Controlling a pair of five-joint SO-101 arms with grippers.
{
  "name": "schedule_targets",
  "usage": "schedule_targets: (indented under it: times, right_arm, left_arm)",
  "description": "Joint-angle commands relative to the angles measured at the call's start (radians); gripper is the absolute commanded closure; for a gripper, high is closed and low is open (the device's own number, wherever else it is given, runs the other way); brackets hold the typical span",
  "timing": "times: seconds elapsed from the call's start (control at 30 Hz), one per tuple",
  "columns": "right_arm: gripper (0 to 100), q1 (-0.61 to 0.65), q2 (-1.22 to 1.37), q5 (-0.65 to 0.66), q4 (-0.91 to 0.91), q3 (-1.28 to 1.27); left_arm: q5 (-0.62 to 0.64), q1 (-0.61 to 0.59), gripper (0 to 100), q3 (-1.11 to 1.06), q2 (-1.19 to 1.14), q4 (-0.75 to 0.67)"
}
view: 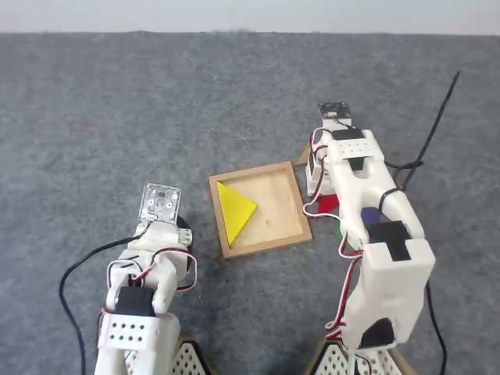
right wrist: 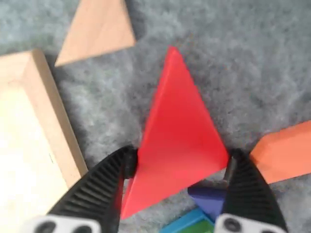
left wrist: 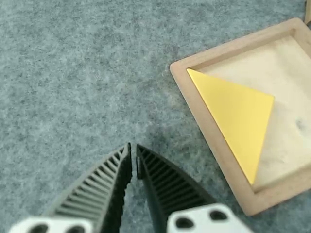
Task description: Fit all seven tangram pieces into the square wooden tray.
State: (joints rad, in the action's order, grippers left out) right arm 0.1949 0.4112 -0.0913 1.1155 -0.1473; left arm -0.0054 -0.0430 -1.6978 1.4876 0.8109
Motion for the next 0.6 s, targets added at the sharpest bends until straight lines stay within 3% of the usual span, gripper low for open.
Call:
schedule_targets:
  times: [0.0, 0.4, 0.57]
  right_arm:
    - [80.4, 0.012, 0.007, -0.012, 0.015, 0.038]
    - [80.7, -0.001, -0.002, -0.005, 0.079, 0.160]
    - [80.8, 0.007, -0.124, -0.002, 0.101, 0.124]
  left_arm:
    - [0.006, -0.005, 98, 0.008, 0.014, 0.005]
    - [0.006, -0.005, 98, 0.008, 0.014, 0.005]
    - [0.006, -0.005, 98, 0.008, 0.014, 0.005]
